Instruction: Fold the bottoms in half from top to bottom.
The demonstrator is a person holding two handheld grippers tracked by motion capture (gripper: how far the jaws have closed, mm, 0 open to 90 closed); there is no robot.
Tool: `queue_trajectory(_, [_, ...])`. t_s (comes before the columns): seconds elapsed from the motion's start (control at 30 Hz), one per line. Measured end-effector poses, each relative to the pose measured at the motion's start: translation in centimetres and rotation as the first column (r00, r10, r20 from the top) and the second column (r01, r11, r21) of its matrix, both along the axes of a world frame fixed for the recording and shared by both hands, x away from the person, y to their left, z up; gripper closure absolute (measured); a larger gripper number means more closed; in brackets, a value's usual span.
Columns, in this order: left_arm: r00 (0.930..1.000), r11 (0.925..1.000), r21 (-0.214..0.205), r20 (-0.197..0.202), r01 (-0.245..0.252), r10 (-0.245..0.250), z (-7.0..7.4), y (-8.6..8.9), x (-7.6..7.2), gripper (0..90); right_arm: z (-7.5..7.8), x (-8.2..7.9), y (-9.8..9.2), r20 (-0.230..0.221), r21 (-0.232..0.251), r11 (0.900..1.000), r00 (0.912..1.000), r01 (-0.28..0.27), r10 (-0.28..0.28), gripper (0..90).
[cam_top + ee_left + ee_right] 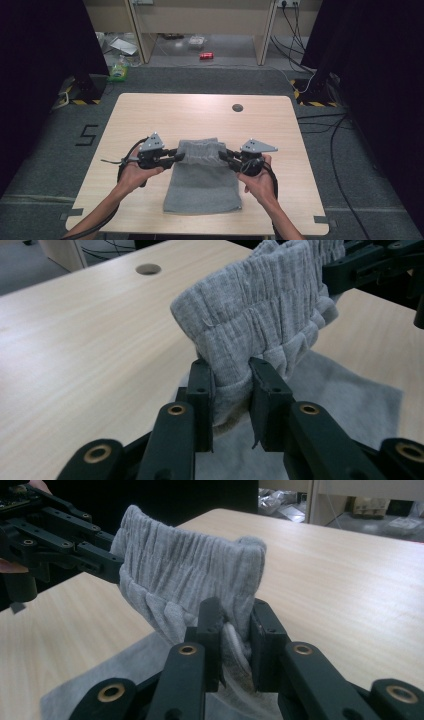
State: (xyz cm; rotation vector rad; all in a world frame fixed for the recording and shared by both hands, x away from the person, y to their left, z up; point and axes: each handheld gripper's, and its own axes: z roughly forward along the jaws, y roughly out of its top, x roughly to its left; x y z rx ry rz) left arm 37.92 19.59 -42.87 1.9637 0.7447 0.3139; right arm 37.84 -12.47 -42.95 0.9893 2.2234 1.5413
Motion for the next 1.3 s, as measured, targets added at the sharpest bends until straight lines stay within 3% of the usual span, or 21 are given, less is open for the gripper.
queue_trajectory(0.2, [0.9991, 0.9996, 0.008, -0.035, 0.025, -0.025, -2.3, 0.2, -1.7, 72.0, -1.7, -2.2, 0.1, -0.017, -0.027, 0.9994, 0.9996, -0.022, 0.022, 78.1])
queue_trajectory(0.5, [0.9946, 0.9981, 0.026, -0.090, 0.055, -0.053, -4.8, 0.2, -3.1, 68.4, -3.9, -3.5, 0.0, -0.075, -0.048, 0.9976, 0.9961, -0.051, 0.047, 76.1])
queue_trajectory(0.67, [0.9899, 0.9971, -0.005, -0.120, 0.076, -0.076, -4.9, 0.4, -3.7, 62.0, -4.2, -4.0, -0.2, -0.100, -0.058, 0.9971, 0.9941, -0.049, 0.043, 69.5])
queue_trajectory(0.8, [0.9856, 0.9943, -0.057, -0.139, 0.090, -0.097, -4.4, 0.6, -4.1, 55.9, -4.3, -4.6, -0.3, -0.115, -0.062, 0.9960, 0.9917, -0.064, 0.057, 63.3])
queue_trajectory(1.03, [0.9865, 0.9927, -0.091, -0.136, 0.080, -0.092, -3.8, 0.8, -4.2, 53.8, -3.7, -5.5, -0.8, -0.110, -0.043, 0.9972, 0.9923, -0.062, 0.057, 60.5])
queue_trajectory(1.13, [0.9872, 0.9950, -0.072, -0.139, 0.069, -0.078, -4.1, 0.5, -4.1, 52.7, -3.6, -5.5, -0.9, -0.111, -0.034, 0.9976, 0.9922, -0.061, 0.057, 60.4])
queue_trajectory(1.3, [0.9879, 0.9961, 0.004, -0.128, 0.088, -0.087, -5.1, -0.7, -5.0, 50.4, -4.3, -5.7, 0.0, -0.134, -0.065, 0.9940, 0.9879, -0.087, 0.078, 60.2])
